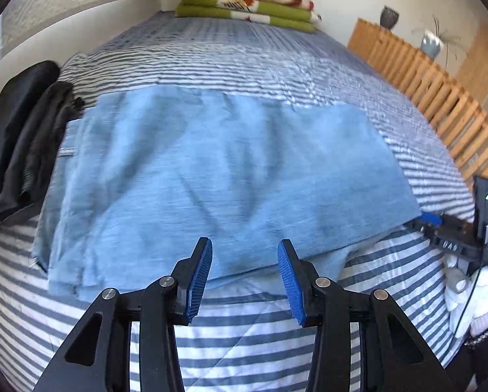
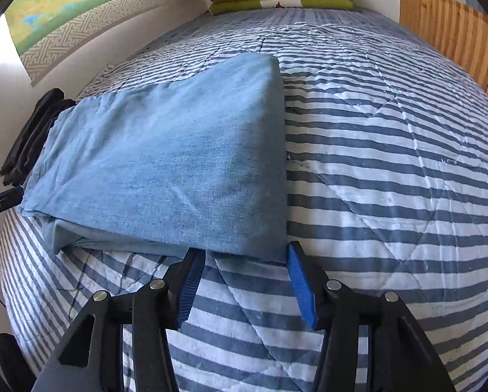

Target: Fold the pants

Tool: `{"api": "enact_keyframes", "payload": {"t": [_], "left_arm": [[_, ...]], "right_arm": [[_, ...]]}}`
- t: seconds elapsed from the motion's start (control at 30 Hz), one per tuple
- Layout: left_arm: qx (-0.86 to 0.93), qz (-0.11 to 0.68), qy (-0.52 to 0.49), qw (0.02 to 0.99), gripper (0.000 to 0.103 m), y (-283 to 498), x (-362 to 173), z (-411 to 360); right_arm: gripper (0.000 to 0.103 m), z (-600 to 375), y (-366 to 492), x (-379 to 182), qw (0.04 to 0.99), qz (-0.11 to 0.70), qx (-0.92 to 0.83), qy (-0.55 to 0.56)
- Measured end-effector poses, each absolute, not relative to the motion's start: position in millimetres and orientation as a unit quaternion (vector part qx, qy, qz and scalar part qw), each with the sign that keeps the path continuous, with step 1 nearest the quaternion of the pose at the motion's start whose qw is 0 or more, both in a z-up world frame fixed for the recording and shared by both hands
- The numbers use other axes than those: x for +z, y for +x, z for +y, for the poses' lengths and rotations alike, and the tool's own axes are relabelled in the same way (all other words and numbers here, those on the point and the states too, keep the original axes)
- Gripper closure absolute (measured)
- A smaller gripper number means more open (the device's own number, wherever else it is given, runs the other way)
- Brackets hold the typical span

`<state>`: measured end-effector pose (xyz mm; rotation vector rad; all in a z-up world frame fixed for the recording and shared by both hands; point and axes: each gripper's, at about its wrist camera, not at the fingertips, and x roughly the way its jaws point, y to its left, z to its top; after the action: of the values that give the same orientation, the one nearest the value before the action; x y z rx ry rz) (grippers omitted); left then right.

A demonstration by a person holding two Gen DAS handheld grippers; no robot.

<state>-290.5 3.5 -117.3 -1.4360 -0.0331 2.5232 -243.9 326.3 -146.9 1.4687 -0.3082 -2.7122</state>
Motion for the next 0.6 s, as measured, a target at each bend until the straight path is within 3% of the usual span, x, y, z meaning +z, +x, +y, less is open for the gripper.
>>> {"api": "enact_keyframes", "payload": {"t": [0.13, 0.3, 0.53, 0.57, 0.6], "left_arm": [[0.856, 0.023, -0.501, 0.128, 0.058, -292, -121, 33], [0.847, 0.094, -0.488, 0.188, 0.052, -285, -115, 106], [0.821, 0.218, -0.475, 0.229, 0.052, -308, -135, 219], [0.817, 0.238, -0.478, 0.216, 0.056, -317, -142, 228], [0.816, 0.242, -0.483, 0.207, 0.073, -324, -148, 233]], "right_arm": [[0.056, 356, -249, -144, 0.008, -0.182, -0.876, 0.447], [0.056, 356, -265, -131, 0.021, -0.174, -0.878, 0.445], [0.055, 374, -274, -141, 0.057, -0.259, -0.847, 0.461], [0.055, 375, -274, -142, 0.061, -0.27, -0.843, 0.461], [0.055, 376, -275, -142, 0.064, -0.277, -0.841, 0.461]]}}
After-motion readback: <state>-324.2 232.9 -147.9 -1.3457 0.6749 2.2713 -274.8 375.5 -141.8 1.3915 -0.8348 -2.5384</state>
